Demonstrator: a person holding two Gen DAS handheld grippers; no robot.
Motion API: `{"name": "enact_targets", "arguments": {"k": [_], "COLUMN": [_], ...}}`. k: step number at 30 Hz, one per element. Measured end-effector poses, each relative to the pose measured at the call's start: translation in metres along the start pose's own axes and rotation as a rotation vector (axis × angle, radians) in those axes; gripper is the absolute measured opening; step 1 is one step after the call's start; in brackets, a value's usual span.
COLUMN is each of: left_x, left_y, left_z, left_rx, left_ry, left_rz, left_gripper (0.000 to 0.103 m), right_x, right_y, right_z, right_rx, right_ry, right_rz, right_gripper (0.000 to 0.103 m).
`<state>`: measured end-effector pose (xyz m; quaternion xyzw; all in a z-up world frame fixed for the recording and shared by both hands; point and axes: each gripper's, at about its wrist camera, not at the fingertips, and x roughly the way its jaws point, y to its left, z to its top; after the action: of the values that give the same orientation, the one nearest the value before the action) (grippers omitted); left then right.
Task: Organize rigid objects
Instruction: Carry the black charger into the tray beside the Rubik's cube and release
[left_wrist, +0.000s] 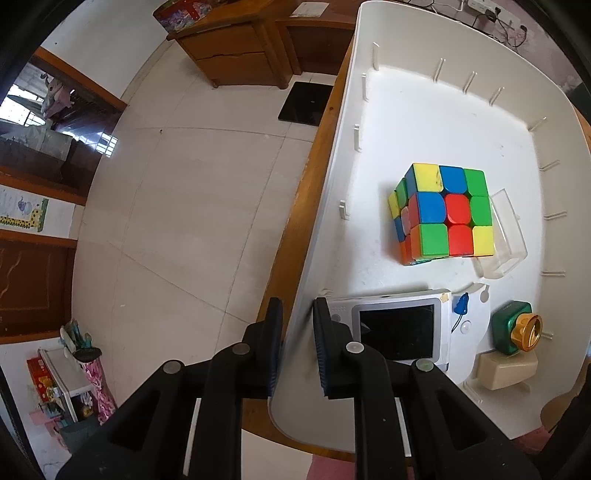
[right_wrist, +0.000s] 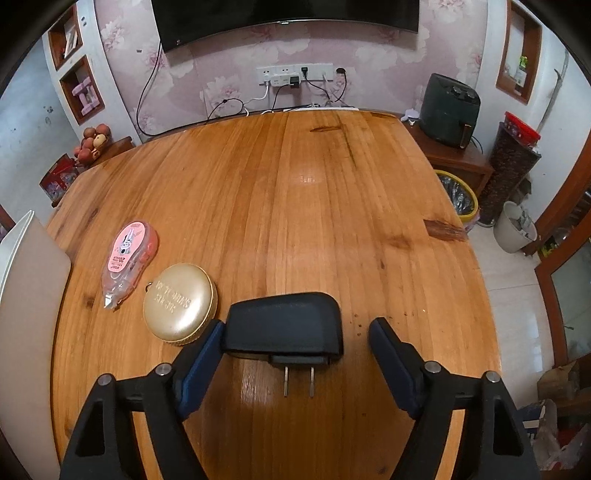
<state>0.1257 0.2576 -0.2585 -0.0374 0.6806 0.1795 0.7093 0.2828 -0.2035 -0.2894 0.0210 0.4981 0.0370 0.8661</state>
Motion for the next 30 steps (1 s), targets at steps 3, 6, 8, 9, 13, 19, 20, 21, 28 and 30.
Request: {"name": "enact_targets", "arguments": {"k": [3,6,8,9,13,19,20,21,28,30], "left_x": [0.0,0.001,0.001,0.0,0.0,-0.006,-0.008,-0.01,-0.011,-0.013], "left_y": [-0.001,-0.004,-0.004,-0.004,-0.006,-0.01,-0.012,-0.014,-0.017,-0.015], "left_z": [0.002,0.004,0.005,0.005,0.006,0.013,0.015,0.016,0.016,0.015], "left_rx": [-0.001,0.0,0.002,0.003,0.013,0.022,0.025,0.032,0.057,0.062], "left_ry": [0.008,0.015,0.016,0.016,0.016,-0.017,-0.029,-0.039,-0.058,-0.066], "left_rz": [0.008,0.02,0.019,0.019,0.022,0.014,0.013,0.014,0.009,0.003], "left_gripper": [0.019,0.019,0.019,0.019,0.019,0.019,0.019,0.019,0.019,0.018], "right_x": [0.001,0.001,0.002,0.001,0.001,-0.006,-0.009,-0.011,-0.039,-0.048], "right_y": [0.002,0.003,0.004,0.004,0.003,0.001,0.001,0.0,0.007,0.014], "right_z": [0.001,0.002,0.003,0.003,0.003,0.003,0.003,0.004,0.007,0.007], "right_rx": [-0.016,-0.017,-0.015,-0.016,-0.013,0.01,0.013,0.014,0.011,-0.005], "right_ry": [-0.004,-0.011,-0.009,-0.01,-0.008,-0.021,-0.025,-0.029,-0.08,-0.092], "right_rz": [-0.006,0.005,0.003,0.004,0.007,0.002,0.002,0.001,0.017,0.022], "right_gripper": [0.073,0.066,0.066,0.066,0.066,0.065,0.065,0.065,0.065,0.065]}}
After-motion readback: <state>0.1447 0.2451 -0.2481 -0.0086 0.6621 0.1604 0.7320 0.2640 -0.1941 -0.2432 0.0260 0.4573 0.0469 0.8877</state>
